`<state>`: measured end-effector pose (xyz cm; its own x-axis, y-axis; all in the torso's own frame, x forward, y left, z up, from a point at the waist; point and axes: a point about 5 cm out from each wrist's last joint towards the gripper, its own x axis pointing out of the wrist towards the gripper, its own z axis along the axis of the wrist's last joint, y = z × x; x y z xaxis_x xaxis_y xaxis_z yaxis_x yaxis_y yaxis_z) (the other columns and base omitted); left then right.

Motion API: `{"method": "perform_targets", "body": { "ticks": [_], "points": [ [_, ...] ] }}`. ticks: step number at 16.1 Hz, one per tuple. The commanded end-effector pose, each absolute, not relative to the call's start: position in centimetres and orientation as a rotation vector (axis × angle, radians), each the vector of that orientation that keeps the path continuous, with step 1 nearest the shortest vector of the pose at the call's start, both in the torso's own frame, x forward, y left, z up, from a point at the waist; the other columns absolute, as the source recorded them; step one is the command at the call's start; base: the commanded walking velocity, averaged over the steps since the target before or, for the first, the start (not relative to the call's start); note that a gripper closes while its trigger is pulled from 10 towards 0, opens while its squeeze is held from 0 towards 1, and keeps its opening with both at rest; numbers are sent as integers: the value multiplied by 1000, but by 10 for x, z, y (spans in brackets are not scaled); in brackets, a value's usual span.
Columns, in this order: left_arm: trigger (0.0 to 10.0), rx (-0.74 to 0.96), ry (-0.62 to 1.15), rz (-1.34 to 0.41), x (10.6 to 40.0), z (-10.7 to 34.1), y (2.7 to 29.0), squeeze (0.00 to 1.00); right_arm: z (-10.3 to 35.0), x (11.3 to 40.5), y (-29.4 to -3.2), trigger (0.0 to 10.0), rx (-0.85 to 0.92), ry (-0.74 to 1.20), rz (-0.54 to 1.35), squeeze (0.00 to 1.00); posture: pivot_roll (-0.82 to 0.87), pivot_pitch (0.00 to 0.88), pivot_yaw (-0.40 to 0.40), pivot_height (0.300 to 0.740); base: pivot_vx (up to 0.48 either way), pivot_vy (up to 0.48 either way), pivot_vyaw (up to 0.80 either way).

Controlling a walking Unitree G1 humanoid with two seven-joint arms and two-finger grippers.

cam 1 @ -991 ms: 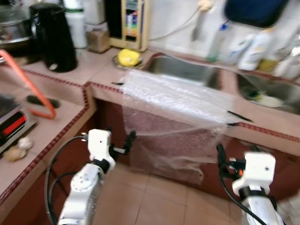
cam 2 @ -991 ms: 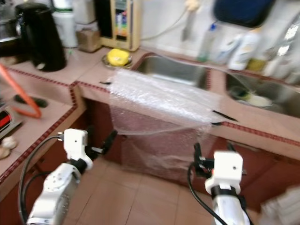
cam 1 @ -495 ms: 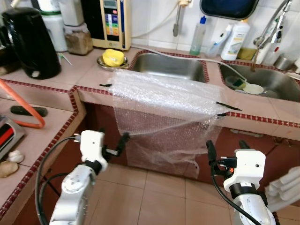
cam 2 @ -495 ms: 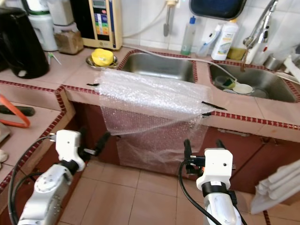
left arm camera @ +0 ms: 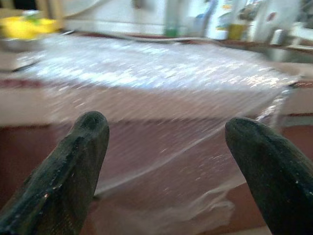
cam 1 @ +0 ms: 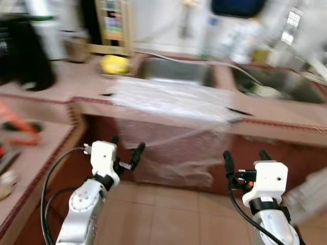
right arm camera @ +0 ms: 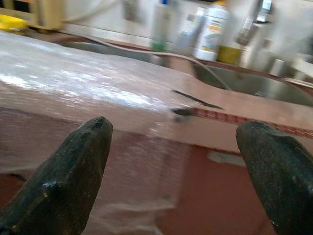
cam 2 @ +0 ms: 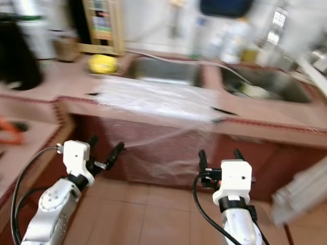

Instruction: Kitchen organization

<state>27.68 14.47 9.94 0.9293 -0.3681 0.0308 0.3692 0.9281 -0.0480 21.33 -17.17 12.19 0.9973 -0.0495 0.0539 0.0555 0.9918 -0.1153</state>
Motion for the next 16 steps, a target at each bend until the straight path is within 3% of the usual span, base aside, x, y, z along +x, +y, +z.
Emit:
{"method": "perform_targets", "body": {
  "ticks": [1, 11, 16],
  "points": [
    [10000, -54, -46, -394, 277, 104, 141, 0, 125, 215, -173, 10000, -121, -67, -47, 0, 70, 0, -31, 740, 0, 0, 0],
    [10000, -70, -80, -334, 282, 109, 147, 0, 136, 223, -156, 10000, -196, -133, 90, 0, 80, 0, -42, 740, 0, 0, 0],
    [10000, -61, -79, -364, 283, 110, 144, 0, 137, 221, -150, 10000, -202, -146, 114, 0, 72, 0, -33, 740, 247, 0, 0]
  ]
}}
